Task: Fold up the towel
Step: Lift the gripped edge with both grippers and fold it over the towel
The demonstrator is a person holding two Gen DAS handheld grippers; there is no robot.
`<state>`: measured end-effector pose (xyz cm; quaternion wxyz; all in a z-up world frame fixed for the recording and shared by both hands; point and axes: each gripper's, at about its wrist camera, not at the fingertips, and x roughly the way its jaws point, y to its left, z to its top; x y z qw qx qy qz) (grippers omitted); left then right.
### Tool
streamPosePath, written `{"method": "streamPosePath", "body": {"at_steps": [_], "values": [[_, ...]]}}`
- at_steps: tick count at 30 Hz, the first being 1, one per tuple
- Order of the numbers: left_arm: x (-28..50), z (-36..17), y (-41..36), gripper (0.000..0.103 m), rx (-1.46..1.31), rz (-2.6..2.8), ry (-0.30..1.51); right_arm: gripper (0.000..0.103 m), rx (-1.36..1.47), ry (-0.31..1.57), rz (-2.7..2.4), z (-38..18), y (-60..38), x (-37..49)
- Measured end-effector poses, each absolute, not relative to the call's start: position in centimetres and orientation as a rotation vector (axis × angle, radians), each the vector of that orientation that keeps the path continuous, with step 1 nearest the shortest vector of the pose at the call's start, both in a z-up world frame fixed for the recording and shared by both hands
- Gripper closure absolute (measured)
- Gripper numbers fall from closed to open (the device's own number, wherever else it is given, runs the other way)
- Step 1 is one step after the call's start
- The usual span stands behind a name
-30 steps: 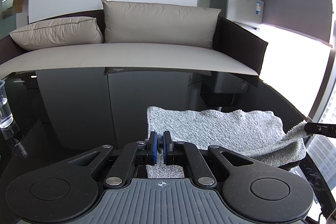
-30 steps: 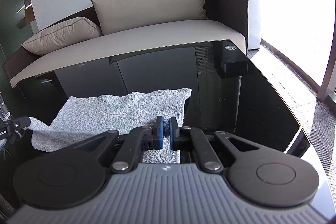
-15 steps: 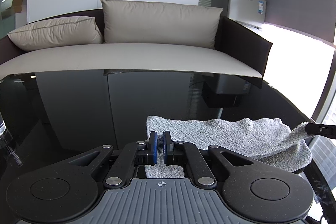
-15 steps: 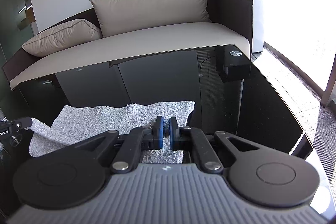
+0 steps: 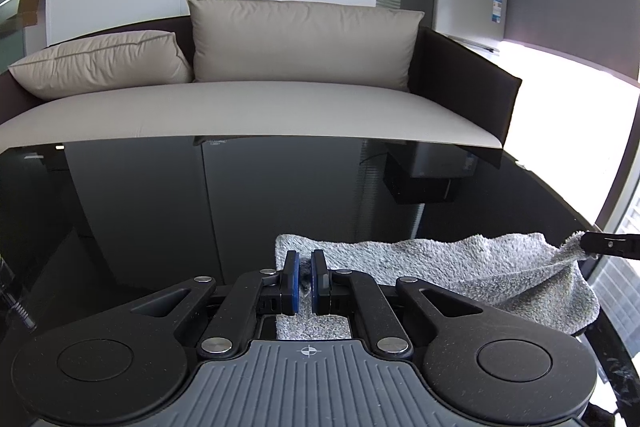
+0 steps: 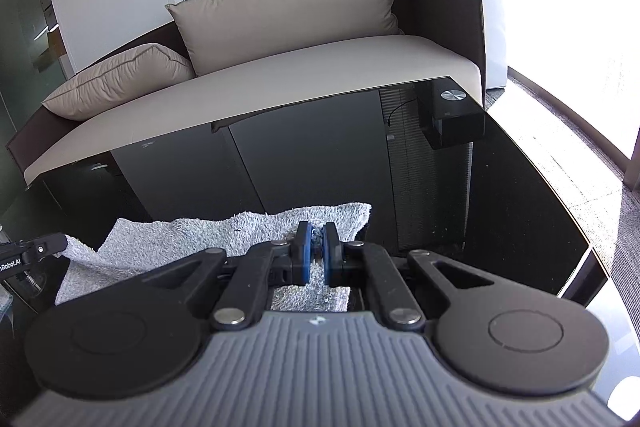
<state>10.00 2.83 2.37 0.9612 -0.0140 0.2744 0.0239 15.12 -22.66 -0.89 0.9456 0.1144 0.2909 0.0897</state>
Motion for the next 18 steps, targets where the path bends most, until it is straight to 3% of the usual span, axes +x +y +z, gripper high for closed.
{"method": "streamPosePath", "body": {"at_steps": [18], "values": [[13.3,1.8,2.8,0.098,-0.008,0.061,0.583,0.097,0.234,0.611,0.177,-1.3,-22.3,17.9]]}}
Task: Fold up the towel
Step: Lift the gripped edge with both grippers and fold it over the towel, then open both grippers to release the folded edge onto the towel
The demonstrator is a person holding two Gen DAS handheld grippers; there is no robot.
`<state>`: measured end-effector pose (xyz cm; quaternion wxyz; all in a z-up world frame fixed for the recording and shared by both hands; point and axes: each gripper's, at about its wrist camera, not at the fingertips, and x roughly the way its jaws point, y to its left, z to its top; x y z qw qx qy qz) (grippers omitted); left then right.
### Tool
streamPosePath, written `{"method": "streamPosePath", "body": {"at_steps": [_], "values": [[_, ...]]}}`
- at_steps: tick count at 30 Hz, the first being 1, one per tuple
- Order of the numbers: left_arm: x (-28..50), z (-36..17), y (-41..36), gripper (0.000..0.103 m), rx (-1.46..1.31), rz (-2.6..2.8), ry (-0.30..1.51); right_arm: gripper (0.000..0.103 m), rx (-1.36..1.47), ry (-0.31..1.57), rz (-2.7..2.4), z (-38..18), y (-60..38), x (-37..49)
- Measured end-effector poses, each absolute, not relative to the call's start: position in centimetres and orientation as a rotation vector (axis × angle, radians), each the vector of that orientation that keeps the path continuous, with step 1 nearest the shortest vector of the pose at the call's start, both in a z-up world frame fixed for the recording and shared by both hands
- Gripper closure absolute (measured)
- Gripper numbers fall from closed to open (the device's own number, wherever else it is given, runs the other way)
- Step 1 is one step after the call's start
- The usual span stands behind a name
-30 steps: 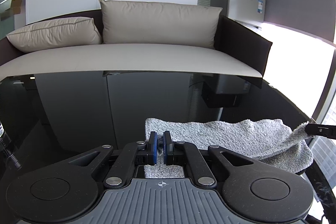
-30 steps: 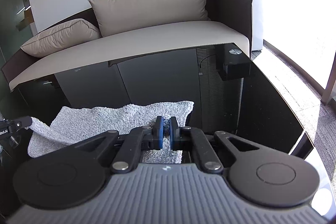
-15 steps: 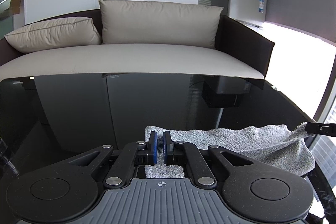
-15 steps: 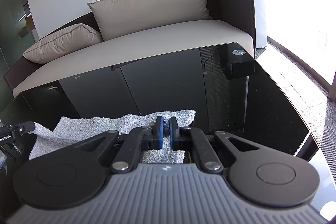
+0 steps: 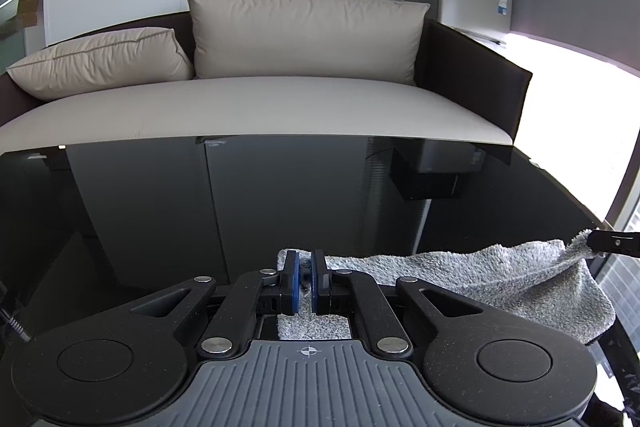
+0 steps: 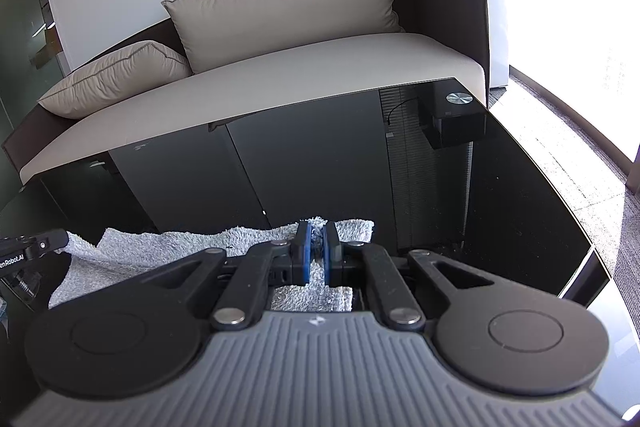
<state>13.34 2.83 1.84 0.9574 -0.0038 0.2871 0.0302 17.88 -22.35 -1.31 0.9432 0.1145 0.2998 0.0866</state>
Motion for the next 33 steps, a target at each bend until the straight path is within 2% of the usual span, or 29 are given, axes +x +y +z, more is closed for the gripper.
{"method": "streamPosePath", "body": {"at_steps": [30,33], "values": [[17.1,0.3,3.0,0.097,0.035,0.095,0.618,0.096,0.275,0.629,0.156,-3.2,-22.3,21.4],[17.3,0.1,2.9,0.091,0.052,0.106,0.618,0.091,0.273,0.619,0.155,-3.1,-22.4,21.3]]}}
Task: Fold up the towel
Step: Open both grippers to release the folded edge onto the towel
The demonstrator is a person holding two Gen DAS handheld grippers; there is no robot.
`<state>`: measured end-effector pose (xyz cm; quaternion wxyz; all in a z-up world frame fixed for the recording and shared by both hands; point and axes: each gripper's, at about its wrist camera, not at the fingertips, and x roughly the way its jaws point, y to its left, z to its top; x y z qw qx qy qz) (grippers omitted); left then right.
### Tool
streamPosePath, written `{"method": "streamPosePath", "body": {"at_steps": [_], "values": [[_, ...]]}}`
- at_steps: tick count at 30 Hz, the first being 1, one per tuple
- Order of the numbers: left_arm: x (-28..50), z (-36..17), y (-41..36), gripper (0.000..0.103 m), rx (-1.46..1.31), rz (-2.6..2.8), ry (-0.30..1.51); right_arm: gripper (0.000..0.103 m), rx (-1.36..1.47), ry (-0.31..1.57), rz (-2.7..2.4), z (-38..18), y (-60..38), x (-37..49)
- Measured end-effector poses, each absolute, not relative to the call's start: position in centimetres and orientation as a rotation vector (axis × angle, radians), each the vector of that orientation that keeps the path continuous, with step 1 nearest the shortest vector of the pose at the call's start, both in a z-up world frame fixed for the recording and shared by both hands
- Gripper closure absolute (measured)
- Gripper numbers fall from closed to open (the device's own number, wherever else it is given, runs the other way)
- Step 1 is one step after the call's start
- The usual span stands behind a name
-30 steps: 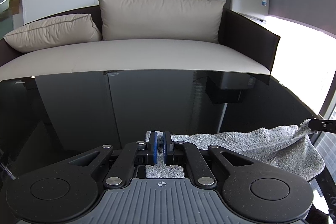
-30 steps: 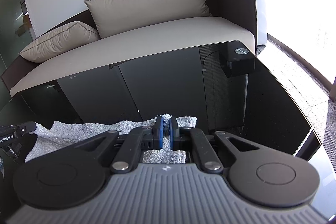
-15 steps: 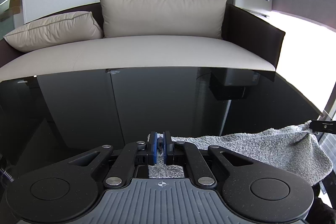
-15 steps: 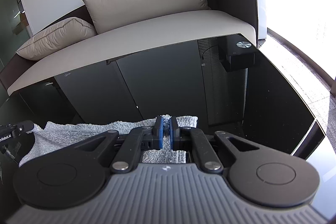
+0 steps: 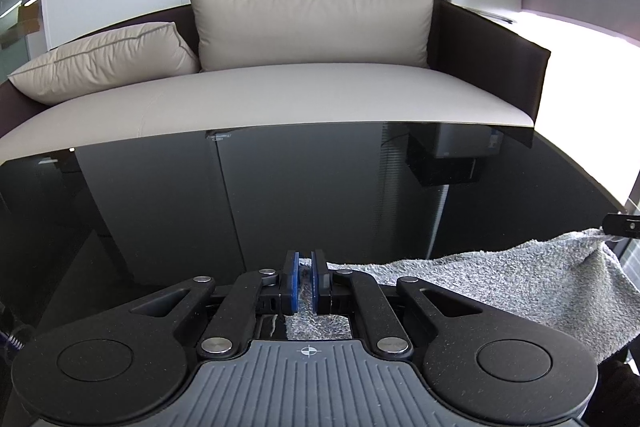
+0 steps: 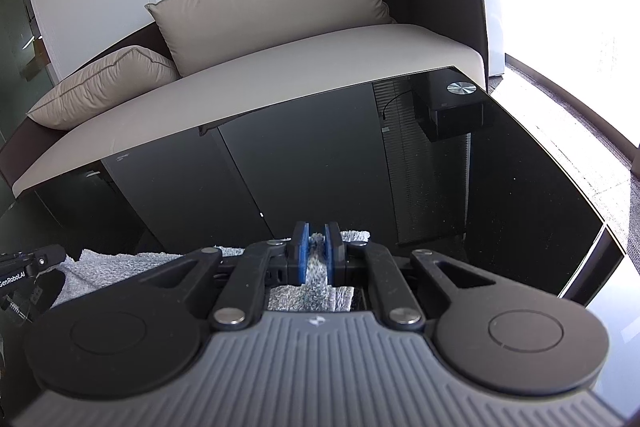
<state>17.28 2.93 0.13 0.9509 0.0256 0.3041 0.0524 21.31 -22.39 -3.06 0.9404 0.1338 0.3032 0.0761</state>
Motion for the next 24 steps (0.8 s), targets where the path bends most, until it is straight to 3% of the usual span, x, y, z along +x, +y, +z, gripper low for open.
{"method": "streamPosePath", "body": {"at_steps": [6,8,10,12,16,24], "values": [[16.9,0.3,3.2,0.082,0.07,0.123,0.601,0.081,0.272,0.593,0.14,-2.7,-22.5,21.0],[16.7,0.4,3.3,0.075,0.065,0.119,0.603,0.066,0.272,0.579,0.125,-2.5,-22.8,20.8],[16.6,0.5,3.5,0.07,0.058,0.114,0.605,0.061,0.281,0.571,0.113,-2.4,-23.1,20.6],[16.5,0.5,3.6,0.069,0.051,0.11,0.605,0.06,0.284,0.577,0.119,-2.5,-23.2,20.6],[16.3,0.5,3.9,0.053,0.049,0.11,0.605,0.057,0.273,0.584,0.111,-2.6,-23.3,20.7],[16.0,0.2,3.9,0.044,0.057,0.104,0.635,0.053,0.215,0.615,0.115,-3.2,-22.4,20.9]]}}
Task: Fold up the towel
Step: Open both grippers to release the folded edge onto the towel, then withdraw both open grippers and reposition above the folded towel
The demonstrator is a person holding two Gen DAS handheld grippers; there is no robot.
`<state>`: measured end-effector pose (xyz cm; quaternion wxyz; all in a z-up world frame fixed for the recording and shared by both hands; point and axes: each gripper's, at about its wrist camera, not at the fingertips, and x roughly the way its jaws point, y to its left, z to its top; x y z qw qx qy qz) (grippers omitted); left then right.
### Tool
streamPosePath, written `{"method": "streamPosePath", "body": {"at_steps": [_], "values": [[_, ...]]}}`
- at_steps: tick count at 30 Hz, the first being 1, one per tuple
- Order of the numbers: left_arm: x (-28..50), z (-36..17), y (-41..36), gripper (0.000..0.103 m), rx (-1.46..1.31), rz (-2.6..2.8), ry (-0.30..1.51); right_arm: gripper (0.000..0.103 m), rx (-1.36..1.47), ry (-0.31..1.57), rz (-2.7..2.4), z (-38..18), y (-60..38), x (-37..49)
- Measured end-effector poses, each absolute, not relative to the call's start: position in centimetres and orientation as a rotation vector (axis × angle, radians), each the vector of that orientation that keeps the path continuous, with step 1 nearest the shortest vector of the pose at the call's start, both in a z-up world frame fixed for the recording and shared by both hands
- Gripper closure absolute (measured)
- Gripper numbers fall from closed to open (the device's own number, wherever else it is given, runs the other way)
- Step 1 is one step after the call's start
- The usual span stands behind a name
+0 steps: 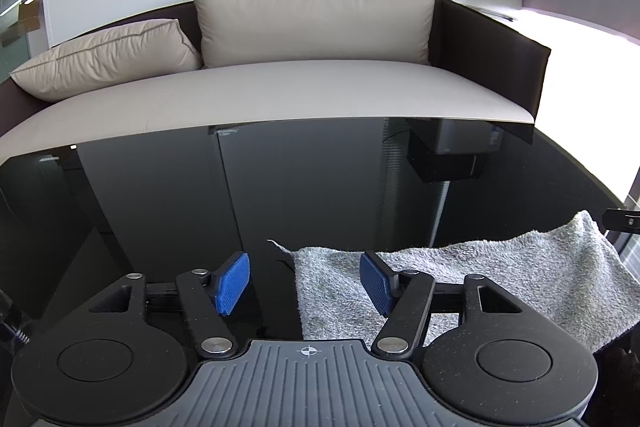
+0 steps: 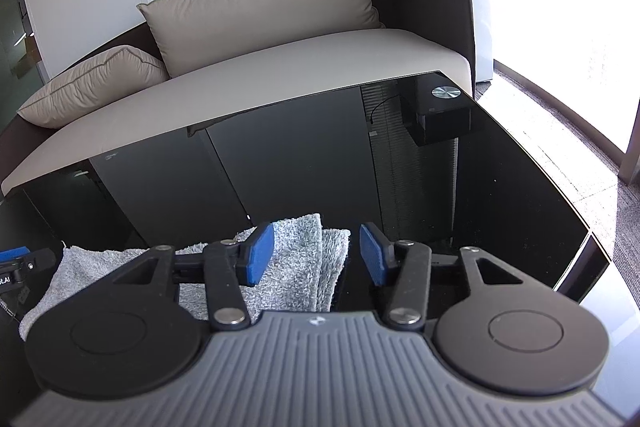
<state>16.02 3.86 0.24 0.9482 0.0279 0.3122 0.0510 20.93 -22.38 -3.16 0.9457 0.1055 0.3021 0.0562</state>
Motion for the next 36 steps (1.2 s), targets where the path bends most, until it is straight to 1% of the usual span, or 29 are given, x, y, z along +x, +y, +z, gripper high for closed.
{"method": "streamPosePath", "body": {"at_steps": [18,27,31,36], "values": [[17.4,-1.6,4.0,0.044,0.086,0.135,0.678,0.053,-0.015,0.645,0.078,-4.8,-19.3,21.0],[17.6,-1.8,4.5,0.042,0.082,0.151,0.678,0.053,-0.044,0.646,0.053,-5.4,-19.5,21.0],[17.6,-1.9,4.7,0.039,0.078,0.161,0.674,0.05,-0.031,0.645,0.043,-5.6,-19.9,21.0],[17.6,-1.6,5.1,0.04,0.061,0.174,0.669,0.05,-0.018,0.639,0.032,-5.6,-20.2,21.0]]}}
